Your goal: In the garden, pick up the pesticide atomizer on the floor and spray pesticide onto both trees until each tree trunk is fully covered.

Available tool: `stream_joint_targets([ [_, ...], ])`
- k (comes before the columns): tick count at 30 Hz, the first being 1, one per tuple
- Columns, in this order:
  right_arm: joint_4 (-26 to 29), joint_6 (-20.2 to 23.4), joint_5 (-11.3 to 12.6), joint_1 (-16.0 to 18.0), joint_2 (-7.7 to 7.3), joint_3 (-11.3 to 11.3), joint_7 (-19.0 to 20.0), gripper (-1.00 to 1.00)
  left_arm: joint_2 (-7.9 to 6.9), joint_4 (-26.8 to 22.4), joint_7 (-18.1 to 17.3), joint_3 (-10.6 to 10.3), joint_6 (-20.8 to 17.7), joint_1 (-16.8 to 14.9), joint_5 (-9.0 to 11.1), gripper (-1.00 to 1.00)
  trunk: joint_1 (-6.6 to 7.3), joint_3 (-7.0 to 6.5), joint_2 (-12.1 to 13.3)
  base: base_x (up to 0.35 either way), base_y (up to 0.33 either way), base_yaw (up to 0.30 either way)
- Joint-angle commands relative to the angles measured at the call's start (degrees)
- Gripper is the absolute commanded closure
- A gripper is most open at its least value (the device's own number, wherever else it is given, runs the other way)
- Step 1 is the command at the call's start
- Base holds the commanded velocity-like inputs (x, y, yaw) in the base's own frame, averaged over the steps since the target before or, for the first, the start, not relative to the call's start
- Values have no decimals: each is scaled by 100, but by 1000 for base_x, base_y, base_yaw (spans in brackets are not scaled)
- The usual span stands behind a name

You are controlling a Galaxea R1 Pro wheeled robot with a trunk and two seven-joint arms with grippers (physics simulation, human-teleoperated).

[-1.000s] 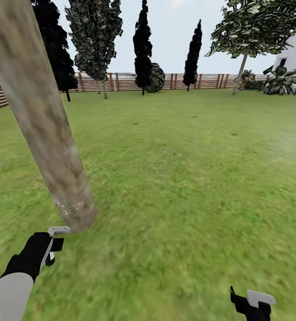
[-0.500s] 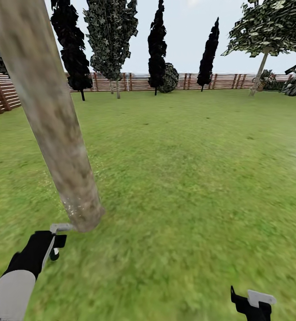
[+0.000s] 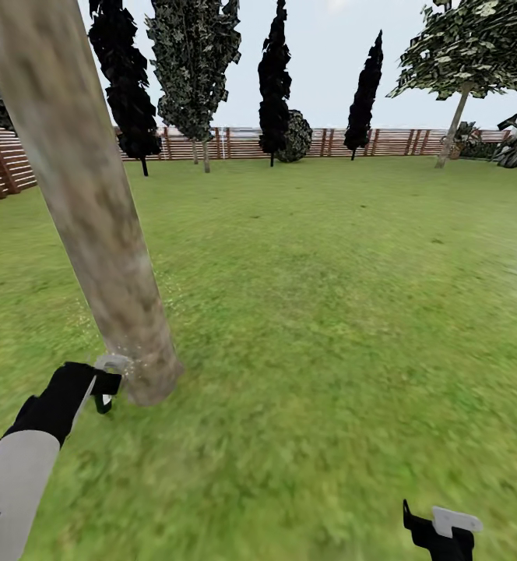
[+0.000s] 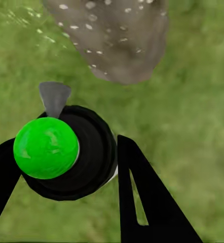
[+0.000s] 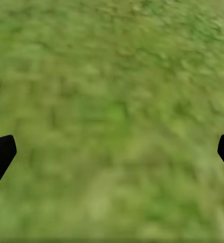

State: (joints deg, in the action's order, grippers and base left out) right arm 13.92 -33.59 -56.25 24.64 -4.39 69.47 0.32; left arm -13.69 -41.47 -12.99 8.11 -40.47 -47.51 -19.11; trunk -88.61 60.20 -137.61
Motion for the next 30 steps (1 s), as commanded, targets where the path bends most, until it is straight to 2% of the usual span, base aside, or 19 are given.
stream_joint_targets([
  [1,-3,-24,-53,6,2,49,3,-100,-201,18,-105,20,-46,-50,-15,100,1,5,-2,0,0,0],
  [2,-3,-24,-53,6,0,49,3,-100,-319,27,-254,20,-53,-64,-16,100,1,5,-2,0,0,0],
  [4,-3,-24,-53,6,0,49,3,-100,-377,-6,-509,-8,-56,-38,-50,100,1,5,-2,0,0,0],
  [8,-3,-24,-53,6,0,49,3,-100,-340,-41,-596,-39,-64,-5,-34,100,1,5,-2,104,0,0],
  [13,-3,-24,-53,6,2,49,3,-100,-271,-53,-613,-45,-354,-57,-32,100,1,5,-2,107,0,0],
  [15,-3,-24,-53,6,2,49,3,-100,-311,-48,-618,-46,-368,-63,-32,100,1,5,-2,5,0,0],
  [16,-3,-24,-53,6,1,49,3,-100,-376,-43,-685,-46,-372,-72,-46,100,1,5,-2,1,0,0],
  [17,-3,-24,-53,6,3,49,3,-100,-531,-17,-989,-46,-370,-108,-47,100,1,5,-2,0,0,0],
  [18,-3,-24,-53,6,0,49,3,-100,-681,-35,-1712,-53,-366,-141,-120,100,1,5,-2,0,0,0],
  [20,-3,-24,-53,6,0,49,3,-100,-673,-56,-1940,-49,-376,-160,-440,100,1,5,-2,0,0,0],
  [22,-3,-24,-53,6,1,49,3,-100,-680,-72,-1991,-47,-383,-333,-551,100,1,5,-2,0,0,0],
  [24,-3,-24,-53,6,0,49,3,-100,-721,-83,-2002,-47,-592,-440,-583,100,1,5,-2,0,0,0],
  [26,-3,-24,-53,6,3,49,3,-100,-719,-88,-1998,-53,-894,-442,-603,100,1,5,-2,0,0,0],
  [30,-3,-24,-53,6,2,49,3,-100,-736,-292,-2004,-46,-976,-448,-608,100,1,5,-2,17,-81,0],
])
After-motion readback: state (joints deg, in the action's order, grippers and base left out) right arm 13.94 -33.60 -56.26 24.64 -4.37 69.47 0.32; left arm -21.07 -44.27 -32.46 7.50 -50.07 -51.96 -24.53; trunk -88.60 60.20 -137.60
